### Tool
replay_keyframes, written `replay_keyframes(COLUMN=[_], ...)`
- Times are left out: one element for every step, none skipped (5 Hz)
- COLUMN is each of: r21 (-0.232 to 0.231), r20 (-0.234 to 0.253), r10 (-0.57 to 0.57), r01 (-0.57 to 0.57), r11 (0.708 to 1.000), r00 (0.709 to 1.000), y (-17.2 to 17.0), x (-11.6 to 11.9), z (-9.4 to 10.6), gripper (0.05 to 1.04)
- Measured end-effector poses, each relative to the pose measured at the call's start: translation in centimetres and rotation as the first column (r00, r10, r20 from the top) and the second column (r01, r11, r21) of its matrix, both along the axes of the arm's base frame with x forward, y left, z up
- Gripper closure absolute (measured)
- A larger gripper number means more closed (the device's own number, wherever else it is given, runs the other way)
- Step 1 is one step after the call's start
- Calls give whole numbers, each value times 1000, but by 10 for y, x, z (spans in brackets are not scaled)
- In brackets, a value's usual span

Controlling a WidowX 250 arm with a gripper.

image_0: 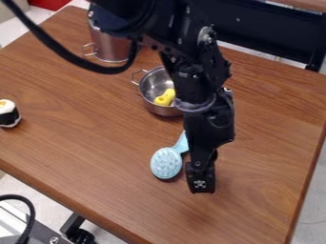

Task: Move the sushi at the right side of the spatula

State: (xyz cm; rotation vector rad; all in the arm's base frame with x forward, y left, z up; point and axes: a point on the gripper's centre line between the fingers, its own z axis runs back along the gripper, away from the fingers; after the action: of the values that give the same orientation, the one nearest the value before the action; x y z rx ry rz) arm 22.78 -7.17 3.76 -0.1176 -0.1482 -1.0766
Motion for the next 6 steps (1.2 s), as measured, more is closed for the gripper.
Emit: replay_keyframes(r21=[4, 7, 15, 17, 45, 51], r20=[-23, -35, -24, 28, 46, 58], r10=[6, 94, 144, 238, 340, 490], r01=[-6, -94, -143, -238, -341, -492], r11=[1000, 996, 990, 971, 939, 869], r00=[1000, 995, 989, 971, 939, 870], y=[1, 7, 17, 31, 49, 79], x=[-3, 1, 6, 12, 13, 12], z=[-4, -2, 0, 14, 27, 41], gripper=[84, 84, 84, 84, 84, 84])
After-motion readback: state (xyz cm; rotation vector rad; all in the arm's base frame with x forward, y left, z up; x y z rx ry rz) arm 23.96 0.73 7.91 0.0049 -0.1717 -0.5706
